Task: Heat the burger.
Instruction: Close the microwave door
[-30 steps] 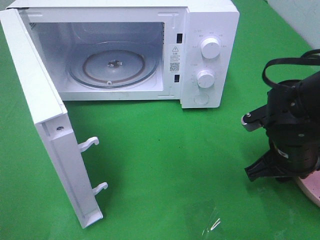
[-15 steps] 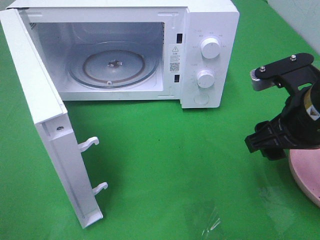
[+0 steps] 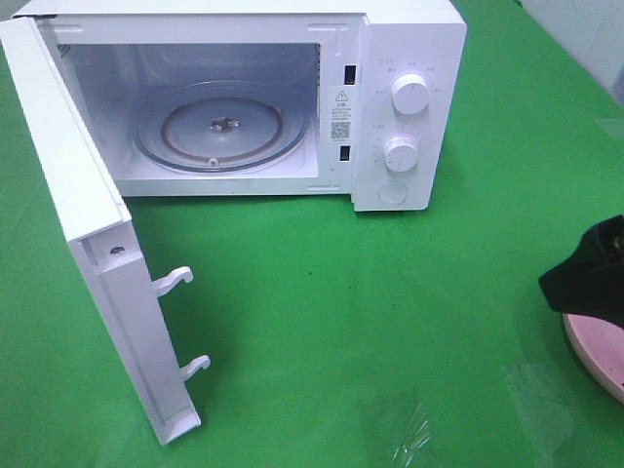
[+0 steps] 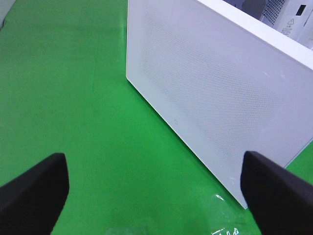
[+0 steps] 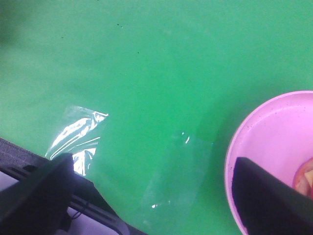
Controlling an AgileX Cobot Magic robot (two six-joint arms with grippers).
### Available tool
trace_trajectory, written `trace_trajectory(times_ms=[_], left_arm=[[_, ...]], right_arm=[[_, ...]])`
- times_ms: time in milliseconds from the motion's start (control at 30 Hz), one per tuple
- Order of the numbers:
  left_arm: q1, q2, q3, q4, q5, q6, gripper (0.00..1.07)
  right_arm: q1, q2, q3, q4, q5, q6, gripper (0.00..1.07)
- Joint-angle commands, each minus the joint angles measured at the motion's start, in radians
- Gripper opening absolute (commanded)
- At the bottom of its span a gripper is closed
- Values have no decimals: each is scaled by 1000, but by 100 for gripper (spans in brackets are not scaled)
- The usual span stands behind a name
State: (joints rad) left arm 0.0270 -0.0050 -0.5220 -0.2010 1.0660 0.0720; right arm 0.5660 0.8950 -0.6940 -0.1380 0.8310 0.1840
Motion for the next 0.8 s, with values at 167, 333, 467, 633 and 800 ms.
trace_trajectory(times_ms=[167, 333, 467, 633, 800], left_arm=[[3, -4, 3, -4, -8, -4, 87], [3, -4, 3, -4, -8, -4, 87], [3, -4, 3, -4, -8, -4, 87], [3, -4, 3, -4, -8, -4, 87], [3, -4, 3, -4, -8, -4, 87]], right_arm=[[-2, -145, 0, 9, 90, -3, 80], [-2, -209, 1, 10, 132, -2, 79], [-9, -300, 5, 8, 142, -2, 77], [-81, -375, 46, 9, 123, -11, 76], [-195, -471, 113, 10, 115, -35, 77]])
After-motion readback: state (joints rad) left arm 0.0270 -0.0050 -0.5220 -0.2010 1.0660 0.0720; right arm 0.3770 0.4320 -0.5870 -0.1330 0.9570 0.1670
